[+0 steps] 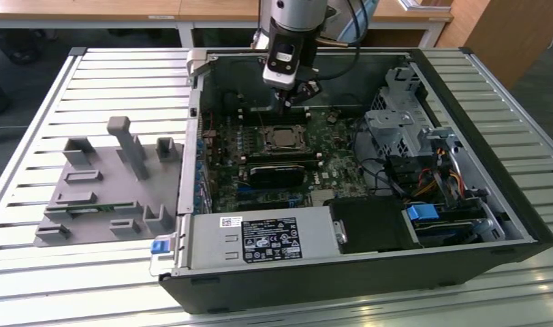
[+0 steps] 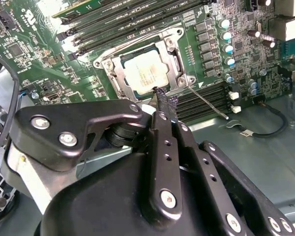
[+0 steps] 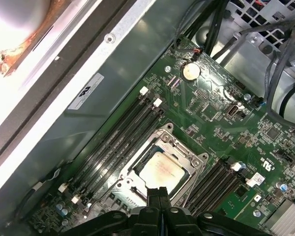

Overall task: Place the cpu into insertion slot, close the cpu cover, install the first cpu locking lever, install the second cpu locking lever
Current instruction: 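Install the first cpu locking lever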

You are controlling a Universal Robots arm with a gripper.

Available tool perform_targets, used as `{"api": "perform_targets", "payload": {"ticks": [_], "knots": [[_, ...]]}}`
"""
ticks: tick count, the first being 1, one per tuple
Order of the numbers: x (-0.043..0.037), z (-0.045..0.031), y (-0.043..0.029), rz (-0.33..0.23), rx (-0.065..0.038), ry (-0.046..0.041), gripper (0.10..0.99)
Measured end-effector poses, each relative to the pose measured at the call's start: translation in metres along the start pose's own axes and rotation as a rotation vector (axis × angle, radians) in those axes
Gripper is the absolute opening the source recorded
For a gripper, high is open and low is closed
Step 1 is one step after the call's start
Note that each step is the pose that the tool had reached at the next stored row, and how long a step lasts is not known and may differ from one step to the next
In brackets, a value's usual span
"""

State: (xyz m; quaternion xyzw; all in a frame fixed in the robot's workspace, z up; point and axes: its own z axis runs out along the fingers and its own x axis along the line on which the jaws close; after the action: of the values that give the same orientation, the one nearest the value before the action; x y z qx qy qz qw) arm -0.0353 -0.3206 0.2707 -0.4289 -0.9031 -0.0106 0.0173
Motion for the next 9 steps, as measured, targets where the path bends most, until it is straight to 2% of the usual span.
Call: {"api": "perform_targets", "payload": {"ticks": [9], "knots": [[0.0,0.0,0.0,-0.024,0.001,0.0002,0.11]]}}
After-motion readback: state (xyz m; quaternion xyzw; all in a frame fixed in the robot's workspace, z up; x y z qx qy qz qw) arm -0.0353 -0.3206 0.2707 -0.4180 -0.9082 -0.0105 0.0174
